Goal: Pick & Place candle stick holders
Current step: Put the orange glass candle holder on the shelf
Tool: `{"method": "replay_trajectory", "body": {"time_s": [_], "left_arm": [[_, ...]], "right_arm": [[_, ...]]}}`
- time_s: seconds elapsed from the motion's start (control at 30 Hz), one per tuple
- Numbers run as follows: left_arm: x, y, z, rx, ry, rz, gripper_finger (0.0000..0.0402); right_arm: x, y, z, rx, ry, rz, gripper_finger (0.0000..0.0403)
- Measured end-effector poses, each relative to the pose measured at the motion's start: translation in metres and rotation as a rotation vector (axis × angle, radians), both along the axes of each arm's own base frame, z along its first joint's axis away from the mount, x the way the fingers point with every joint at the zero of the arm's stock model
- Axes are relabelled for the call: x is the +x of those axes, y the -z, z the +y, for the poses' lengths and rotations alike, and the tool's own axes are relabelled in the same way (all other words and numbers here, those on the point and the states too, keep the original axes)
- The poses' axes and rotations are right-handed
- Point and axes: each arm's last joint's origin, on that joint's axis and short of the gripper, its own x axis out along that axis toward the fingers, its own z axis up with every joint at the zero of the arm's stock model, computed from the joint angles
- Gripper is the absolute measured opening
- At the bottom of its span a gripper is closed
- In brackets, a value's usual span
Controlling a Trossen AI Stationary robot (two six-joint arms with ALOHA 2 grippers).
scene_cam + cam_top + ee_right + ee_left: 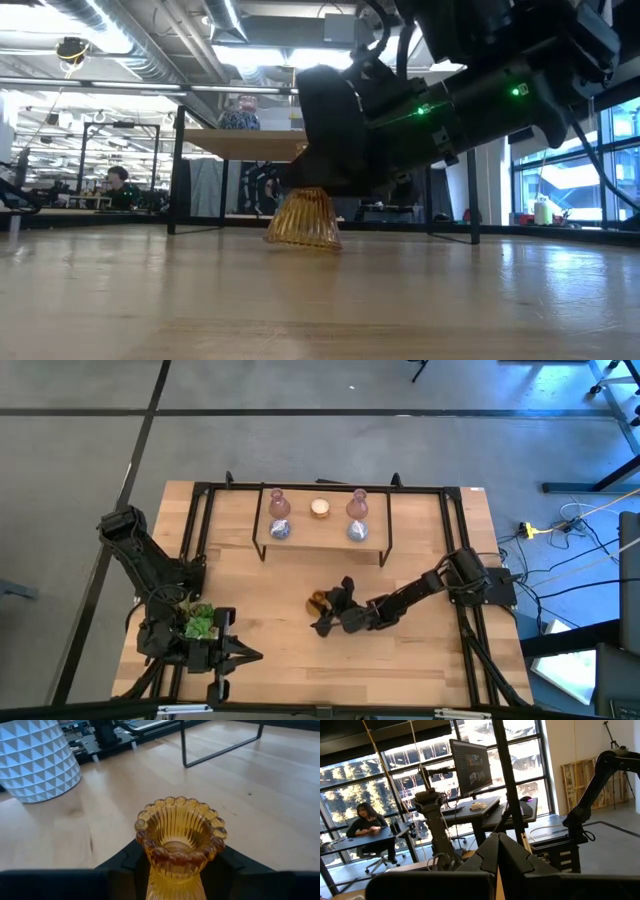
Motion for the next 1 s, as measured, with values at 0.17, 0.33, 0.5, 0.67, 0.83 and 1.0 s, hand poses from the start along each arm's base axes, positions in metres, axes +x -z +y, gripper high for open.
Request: {"method": "replay_trajectory", "body": {"time_s": [0.17, 0.33, 0.5, 0.67, 0.83, 1.0], "left_arm": [[0.000, 0.000, 0.000, 0.000, 0.000, 0.000, 0.0002], [-0.001, 0.000, -0.001, -0.002, 0.004, 0.001, 0.0002], [-0.004, 0.000, -0.003, -0.003, 0.001, 0.005, 0.0002], [-0.005, 0.000, -0.002, -0.007, -0.012, 0.008, 0.0002], [-0.005, 0.000, -0.003, -0.013, -0.012, 0.008, 0.0002], [-0.005, 0.000, -0.002, -0.013, -0.013, 0.009, 0.0002]], "right_arm": [[-0.001, 0.000, 0.004, -0.002, -0.015, -0.005, 0.0136], [-0.001, -0.007, 0.010, -0.009, -0.122, -0.012, 0.0136], [-0.001, -0.029, 0.011, -0.033, -0.192, -0.038, 0.0136], [-0.003, -0.043, 0.010, -0.070, -0.209, -0.034, 0.0136], [-0.001, -0.053, 0.004, -0.104, -0.204, -0.045, 0.0136], [0.001, -0.072, -0.008, -0.145, -0.186, -0.068, 0.0138]]}}
